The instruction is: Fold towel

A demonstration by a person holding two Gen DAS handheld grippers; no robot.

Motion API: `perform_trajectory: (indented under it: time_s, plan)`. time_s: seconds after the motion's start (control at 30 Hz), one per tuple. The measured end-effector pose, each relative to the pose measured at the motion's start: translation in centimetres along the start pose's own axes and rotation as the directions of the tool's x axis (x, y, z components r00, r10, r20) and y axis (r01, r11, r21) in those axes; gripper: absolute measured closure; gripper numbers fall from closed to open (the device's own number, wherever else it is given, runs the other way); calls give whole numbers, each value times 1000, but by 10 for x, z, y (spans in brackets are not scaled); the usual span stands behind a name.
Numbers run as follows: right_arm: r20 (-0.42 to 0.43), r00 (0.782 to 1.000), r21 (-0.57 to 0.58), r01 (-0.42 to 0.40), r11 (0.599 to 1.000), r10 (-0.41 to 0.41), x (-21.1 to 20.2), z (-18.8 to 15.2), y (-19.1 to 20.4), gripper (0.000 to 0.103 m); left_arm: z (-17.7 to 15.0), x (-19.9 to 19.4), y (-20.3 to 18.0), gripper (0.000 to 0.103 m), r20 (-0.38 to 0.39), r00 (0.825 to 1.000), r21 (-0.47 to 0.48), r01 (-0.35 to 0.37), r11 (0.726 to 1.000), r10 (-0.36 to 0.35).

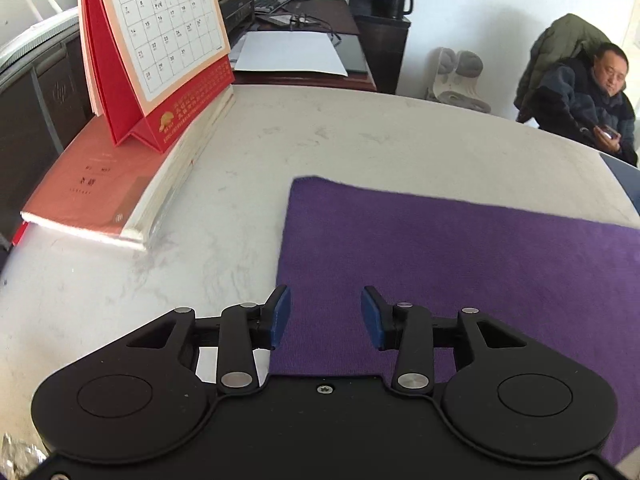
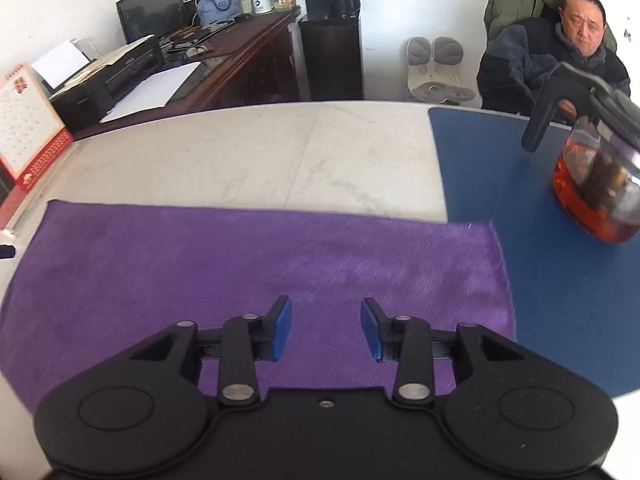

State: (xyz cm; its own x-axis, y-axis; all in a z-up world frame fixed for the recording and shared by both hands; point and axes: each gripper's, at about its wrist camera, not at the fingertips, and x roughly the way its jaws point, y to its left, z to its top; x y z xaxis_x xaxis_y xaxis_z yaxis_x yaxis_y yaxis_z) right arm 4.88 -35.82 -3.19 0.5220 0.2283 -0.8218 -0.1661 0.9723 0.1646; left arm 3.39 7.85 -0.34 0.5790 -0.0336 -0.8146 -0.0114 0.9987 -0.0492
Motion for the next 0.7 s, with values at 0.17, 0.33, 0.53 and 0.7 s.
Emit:
perform_trajectory:
  time_s: [0.17, 0.33, 0.53, 0.7]
  plan:
    - [-41, 999, -64, 16, 998, -19, -3, -33, 19, 67, -50, 0, -18, 63, -79, 997, 53, 1, 999, 3]
    - [-98, 994, -159, 25, 987, -41, 12, -44, 33, 67, -67, -6, -19, 62, -61, 997, 35, -48, 998, 50]
    - [-90, 996, -256, -2, 967, -22, 13, -47, 37, 65, -88, -23, -15, 62, -62, 995, -10, -83, 997, 82]
    - [-82, 997, -286, -33, 958, 10, 8, -42, 33, 68, -99, -47, -10, 63, -30, 990, -57, -139, 989, 138]
